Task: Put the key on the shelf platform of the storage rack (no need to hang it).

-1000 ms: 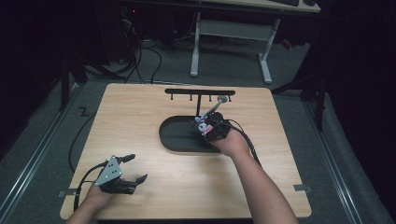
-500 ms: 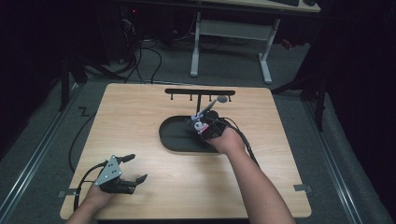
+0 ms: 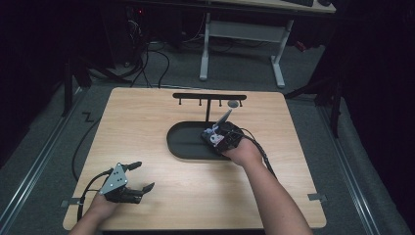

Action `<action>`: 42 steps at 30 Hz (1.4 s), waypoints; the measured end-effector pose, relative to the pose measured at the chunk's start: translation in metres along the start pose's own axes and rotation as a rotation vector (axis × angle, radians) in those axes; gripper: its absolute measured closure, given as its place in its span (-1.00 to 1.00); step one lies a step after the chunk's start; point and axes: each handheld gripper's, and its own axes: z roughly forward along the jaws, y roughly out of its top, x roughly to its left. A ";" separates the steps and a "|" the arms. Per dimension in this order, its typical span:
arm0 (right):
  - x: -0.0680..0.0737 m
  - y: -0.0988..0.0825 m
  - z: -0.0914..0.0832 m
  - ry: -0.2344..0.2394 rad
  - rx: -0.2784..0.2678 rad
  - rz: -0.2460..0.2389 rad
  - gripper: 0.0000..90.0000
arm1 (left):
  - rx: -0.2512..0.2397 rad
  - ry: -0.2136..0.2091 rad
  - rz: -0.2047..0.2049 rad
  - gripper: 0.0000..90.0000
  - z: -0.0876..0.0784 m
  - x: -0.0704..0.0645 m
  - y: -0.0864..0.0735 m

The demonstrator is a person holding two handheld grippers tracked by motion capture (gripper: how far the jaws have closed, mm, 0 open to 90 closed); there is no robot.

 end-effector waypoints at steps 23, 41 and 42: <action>0.002 0.004 0.002 -0.010 -0.039 0.003 -0.27 | -0.001 -0.001 0.001 -0.66 0.000 0.000 0.000; 0.001 -0.005 -0.020 -0.031 -0.101 -0.006 -0.41 | 0.001 0.001 0.003 -0.66 0.001 0.000 0.000; 0.002 -0.006 -0.021 -0.032 -0.100 -0.008 -0.41 | 0.001 0.001 0.003 -0.66 0.001 0.000 0.000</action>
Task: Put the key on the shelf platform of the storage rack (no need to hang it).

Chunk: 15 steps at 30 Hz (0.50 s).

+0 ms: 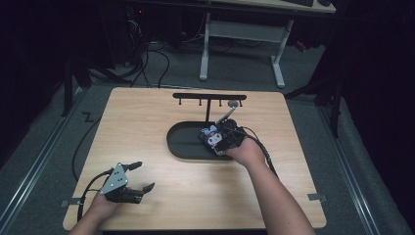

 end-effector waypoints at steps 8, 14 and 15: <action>0.004 -0.009 -0.005 -0.016 -0.014 -0.015 -0.42 | 0.001 0.000 0.001 -0.66 0.000 0.000 0.000; 0.002 -0.021 -0.011 -0.007 -0.041 -0.003 -0.39 | 0.002 0.000 0.000 -0.66 0.000 0.000 0.000; 0.001 -0.023 -0.012 -0.014 -0.035 -0.005 -0.40 | 0.002 0.000 0.000 -0.66 0.000 0.000 0.000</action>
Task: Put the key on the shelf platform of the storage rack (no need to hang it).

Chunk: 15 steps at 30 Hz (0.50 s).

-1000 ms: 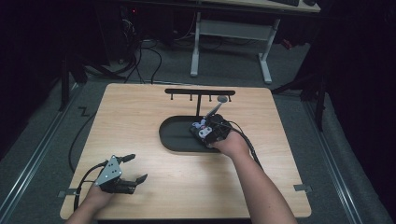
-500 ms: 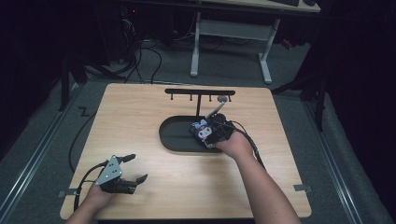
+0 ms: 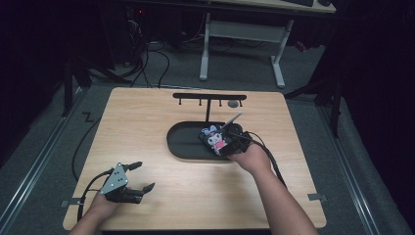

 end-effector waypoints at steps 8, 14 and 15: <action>-0.001 -0.024 -0.008 0.019 -0.051 0.034 -0.41 | 0.008 -0.002 0.004 -0.66 0.001 -0.001 0.000; -0.001 -0.047 -0.010 0.027 -0.100 0.048 -0.43 | 0.011 0.001 0.003 -0.66 0.001 -0.001 0.001; -0.001 -0.051 -0.011 0.027 -0.104 0.048 -0.45 | 0.013 0.001 0.004 -0.66 0.002 -0.001 0.001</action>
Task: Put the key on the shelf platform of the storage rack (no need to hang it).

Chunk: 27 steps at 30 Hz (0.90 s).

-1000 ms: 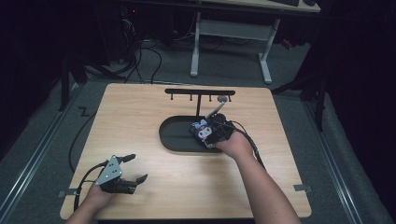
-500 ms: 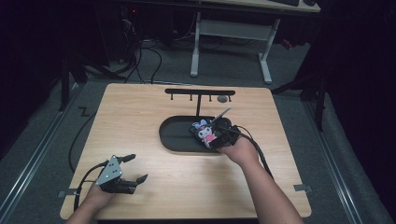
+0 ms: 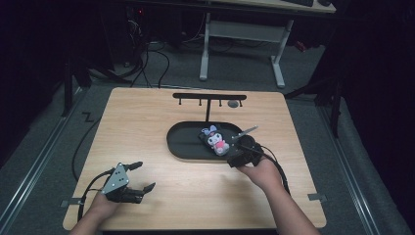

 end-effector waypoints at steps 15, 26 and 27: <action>0.005 -0.058 -0.003 -0.010 -0.167 0.027 -0.57 | 0.005 0.005 0.000 -0.66 0.001 0.000 0.000; 0.014 -0.104 -0.004 -0.017 -0.333 0.103 -0.62 | 0.006 0.007 0.000 -0.66 0.001 0.000 0.000; 0.015 -0.107 -0.004 -0.016 -0.346 0.108 -0.62 | 0.007 0.006 0.001 -0.66 0.001 0.000 0.000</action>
